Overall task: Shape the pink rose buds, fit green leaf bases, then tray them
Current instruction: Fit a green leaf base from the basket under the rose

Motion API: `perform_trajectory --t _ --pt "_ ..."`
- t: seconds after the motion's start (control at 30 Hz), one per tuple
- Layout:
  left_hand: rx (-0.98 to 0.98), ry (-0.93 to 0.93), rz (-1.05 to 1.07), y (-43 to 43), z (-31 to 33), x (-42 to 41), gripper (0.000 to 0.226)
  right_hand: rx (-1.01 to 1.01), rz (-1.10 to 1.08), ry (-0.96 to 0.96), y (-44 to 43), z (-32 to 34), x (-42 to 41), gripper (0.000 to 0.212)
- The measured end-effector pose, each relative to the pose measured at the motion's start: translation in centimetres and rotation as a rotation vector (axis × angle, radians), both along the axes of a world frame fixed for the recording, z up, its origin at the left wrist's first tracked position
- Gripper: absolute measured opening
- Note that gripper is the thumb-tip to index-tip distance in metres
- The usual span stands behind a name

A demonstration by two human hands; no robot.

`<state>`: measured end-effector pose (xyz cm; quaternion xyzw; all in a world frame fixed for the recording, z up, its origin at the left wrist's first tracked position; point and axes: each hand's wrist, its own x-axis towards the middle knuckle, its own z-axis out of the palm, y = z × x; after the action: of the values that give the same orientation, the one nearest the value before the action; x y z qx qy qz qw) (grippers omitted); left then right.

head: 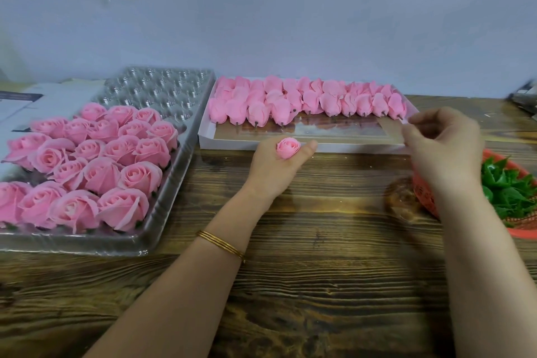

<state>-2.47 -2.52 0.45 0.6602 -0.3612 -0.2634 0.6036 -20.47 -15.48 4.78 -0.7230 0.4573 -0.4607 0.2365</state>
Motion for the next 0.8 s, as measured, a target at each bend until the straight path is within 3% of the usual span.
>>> perform_trajectory --t 0.2,0.4,0.8 --pt "-0.011 0.036 -0.004 0.1 0.1 0.2 0.027 0.04 -0.206 0.229 -1.8 -0.2 -2.5 0.016" --pt "-0.04 0.076 0.0 0.1 0.2 0.2 0.023 0.125 -0.297 0.465 -2.2 -0.3 -3.4 0.012" --pt "-0.035 0.088 0.005 0.2 0.4 0.1 0.022 0.194 -0.281 0.678 -2.2 -0.7 -3.5 0.011"
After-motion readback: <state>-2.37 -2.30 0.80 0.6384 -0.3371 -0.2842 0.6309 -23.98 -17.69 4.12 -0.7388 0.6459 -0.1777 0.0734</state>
